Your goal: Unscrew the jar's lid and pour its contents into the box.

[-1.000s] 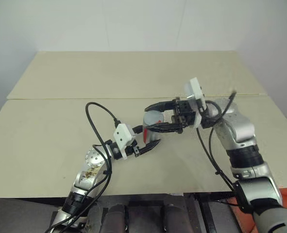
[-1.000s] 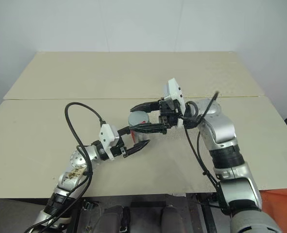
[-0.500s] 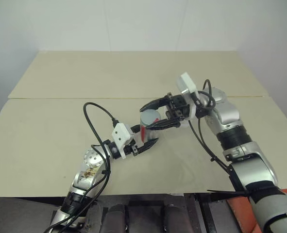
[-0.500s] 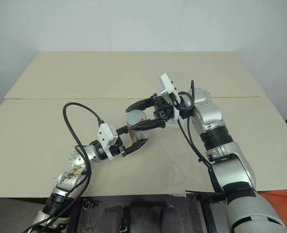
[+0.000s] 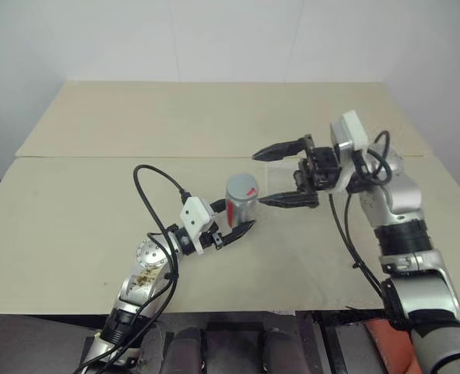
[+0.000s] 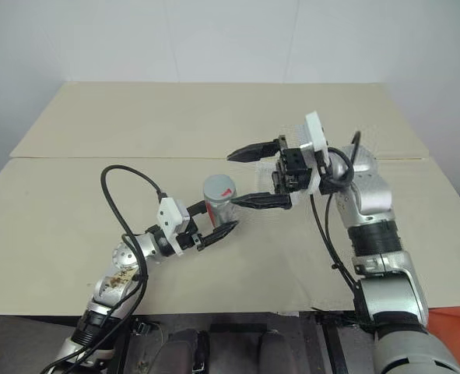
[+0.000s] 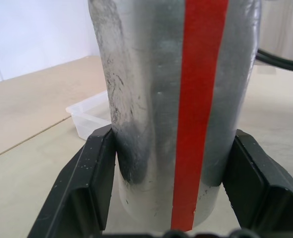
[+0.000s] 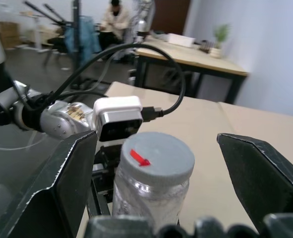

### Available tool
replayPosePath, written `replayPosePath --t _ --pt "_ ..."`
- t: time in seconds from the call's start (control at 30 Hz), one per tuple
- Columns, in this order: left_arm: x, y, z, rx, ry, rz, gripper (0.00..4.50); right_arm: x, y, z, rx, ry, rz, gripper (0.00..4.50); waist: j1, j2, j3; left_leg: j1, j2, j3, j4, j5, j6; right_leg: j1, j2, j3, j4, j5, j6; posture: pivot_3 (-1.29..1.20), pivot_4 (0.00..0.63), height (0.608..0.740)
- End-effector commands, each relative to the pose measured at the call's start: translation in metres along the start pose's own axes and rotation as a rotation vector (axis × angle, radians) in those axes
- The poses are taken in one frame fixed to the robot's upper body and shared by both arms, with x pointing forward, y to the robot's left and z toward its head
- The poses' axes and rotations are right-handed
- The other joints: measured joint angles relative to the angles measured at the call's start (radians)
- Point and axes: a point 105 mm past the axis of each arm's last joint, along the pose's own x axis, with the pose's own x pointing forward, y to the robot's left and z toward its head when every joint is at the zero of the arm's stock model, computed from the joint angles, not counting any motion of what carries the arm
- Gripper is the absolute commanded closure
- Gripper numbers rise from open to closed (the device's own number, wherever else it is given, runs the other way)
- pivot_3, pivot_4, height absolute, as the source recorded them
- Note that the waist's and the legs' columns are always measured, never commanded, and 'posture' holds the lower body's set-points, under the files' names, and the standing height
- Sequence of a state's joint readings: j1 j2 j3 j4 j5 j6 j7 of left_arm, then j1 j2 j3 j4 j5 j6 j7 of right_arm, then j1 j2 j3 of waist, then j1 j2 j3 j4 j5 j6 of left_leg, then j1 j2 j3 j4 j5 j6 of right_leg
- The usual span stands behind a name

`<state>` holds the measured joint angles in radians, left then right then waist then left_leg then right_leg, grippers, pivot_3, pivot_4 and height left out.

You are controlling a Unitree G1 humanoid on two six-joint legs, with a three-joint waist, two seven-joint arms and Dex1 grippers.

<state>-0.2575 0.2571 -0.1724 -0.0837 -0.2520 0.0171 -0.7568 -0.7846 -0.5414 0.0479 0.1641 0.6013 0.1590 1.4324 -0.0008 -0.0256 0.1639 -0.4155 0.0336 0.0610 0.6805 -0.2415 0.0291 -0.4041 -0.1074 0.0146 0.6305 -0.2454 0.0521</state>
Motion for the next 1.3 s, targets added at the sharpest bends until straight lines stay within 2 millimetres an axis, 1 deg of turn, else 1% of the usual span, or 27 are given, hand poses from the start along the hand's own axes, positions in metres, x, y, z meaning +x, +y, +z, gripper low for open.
replayPosePath --t 0.03,0.13,0.2,0.27,0.37,0.4,0.5,0.63,0.73,0.8,0.93,1.13,1.3 --pt "0.001 0.003 0.008 0.039 -0.035 0.021 1.73 0.002 0.003 0.020 -0.089 0.000 -0.134 0.04 0.000 0.000 0.000 0.000 0.000 0.000 0.000 0.000 0.000 0.000 0.000 0.000 0.000 0.000 0.000 0.00 0.150 0.740" --pt "0.003 0.005 0.007 0.053 -0.032 0.041 1.73 0.013 0.010 0.020 -0.115 0.017 -0.265 0.04 0.001 0.000 0.000 0.000 0.000 0.000 0.000 0.000 0.000 0.000 0.000 0.000 0.000 0.000 0.000 0.00 0.150 0.740" --pt "0.004 0.008 0.007 0.063 -0.030 0.065 1.73 0.021 0.010 0.022 -0.149 0.015 -0.404 0.04 0.001 0.000 0.000 0.000 0.000 0.000 0.000 0.000 0.000 0.000 0.000 0.000 0.000 0.000 0.000 0.00 0.150 0.740" --pt "0.004 0.010 0.006 0.079 -0.026 0.082 1.73 0.028 0.008 0.024 -0.139 0.012 -0.525 0.04 0.001 0.000 0.000 0.000 0.000 0.000 0.000 0.000 -0.001 0.000 0.000 0.000 0.001 0.000 0.000 0.00 0.150 0.740" --pt "0.003 0.010 0.006 0.085 -0.023 0.084 1.73 0.044 0.022 0.021 -0.146 0.038 -0.568 0.04 0.002 0.000 0.000 0.000 -0.001 0.000 0.000 0.001 -0.001 0.000 0.000 0.000 0.000 0.000 0.000 0.00 0.150 0.740" --pt "0.003 0.010 0.006 0.086 -0.023 0.082 1.73 0.048 0.025 0.018 -0.122 0.045 -0.583 0.04 0.003 0.000 0.000 0.000 -0.001 0.000 0.000 0.001 -0.001 0.000 0.000 0.000 0.000 0.000 0.000 0.00 0.150 0.740" --pt "0.004 0.010 0.007 0.091 -0.025 0.080 1.73 0.056 0.029 0.011 -0.083 0.076 -0.624 0.04 0.003 0.000 0.000 0.000 -0.001 0.000 0.000 0.001 -0.001 0.000 0.000 0.000 0.000 0.000 0.000 0.00 0.150 0.740" --pt "0.007 0.012 0.008 0.099 -0.029 0.088 1.73 0.059 0.030 0.002 -0.072 0.126 -0.662 0.04 0.003 0.000 0.000 0.000 -0.001 0.000 0.001 0.001 -0.001 0.000 0.000 0.000 0.000 0.000 0.000 0.00 0.150 0.740" --pt "0.007 0.013 0.009 0.101 -0.035 0.097 1.73 0.055 0.020 -0.004 -0.069 0.152 -0.758 0.04 0.003 0.000 0.000 0.000 -0.001 0.000 0.000 0.001 -0.001 0.000 0.000 0.000 0.000 0.000 0.000 0.00 0.150 0.740" --pt "0.007 0.014 0.009 0.104 -0.035 0.108 1.73 0.052 0.017 -0.008 -0.074 0.172 -0.786 0.04 0.002 0.000 0.000 0.000 -0.001 0.000 0.000 0.001 -0.001 0.000 0.000 0.000 0.000 0.000 0.000 0.00 0.150 0.740" --pt "0.005 0.014 0.008 0.097 -0.036 0.125 1.73 0.051 0.017 -0.012 -0.054 0.175 -0.790 0.04 0.000 0.000 0.000 0.000 -0.001 0.000 0.000 0.001 -0.001 0.000 0.000 0.000 0.000 0.000 0.000 0.00 0.150 0.740" --pt "0.004 0.015 0.006 0.098 -0.029 0.138 1.73 0.056 0.024 -0.014 -0.037 0.173 -0.763 0.04 -0.001 0.000 0.000 0.000 -0.001 0.000 0.000 0.001 -0.001 0.000 0.000 0.000 0.000 0.000 0.000 0.00 0.150 0.740" --pt "0.005 0.016 0.007 0.097 -0.031 0.142 1.73 0.054 0.024 -0.017 -0.017 0.179 -0.775 0.04 -0.003 0.000 0.000 0.000 -0.001 -0.001 0.000 0.001 -0.001 0.000 0.000 0.000 0.000 0.000 0.000 0.00 0.150 0.740"
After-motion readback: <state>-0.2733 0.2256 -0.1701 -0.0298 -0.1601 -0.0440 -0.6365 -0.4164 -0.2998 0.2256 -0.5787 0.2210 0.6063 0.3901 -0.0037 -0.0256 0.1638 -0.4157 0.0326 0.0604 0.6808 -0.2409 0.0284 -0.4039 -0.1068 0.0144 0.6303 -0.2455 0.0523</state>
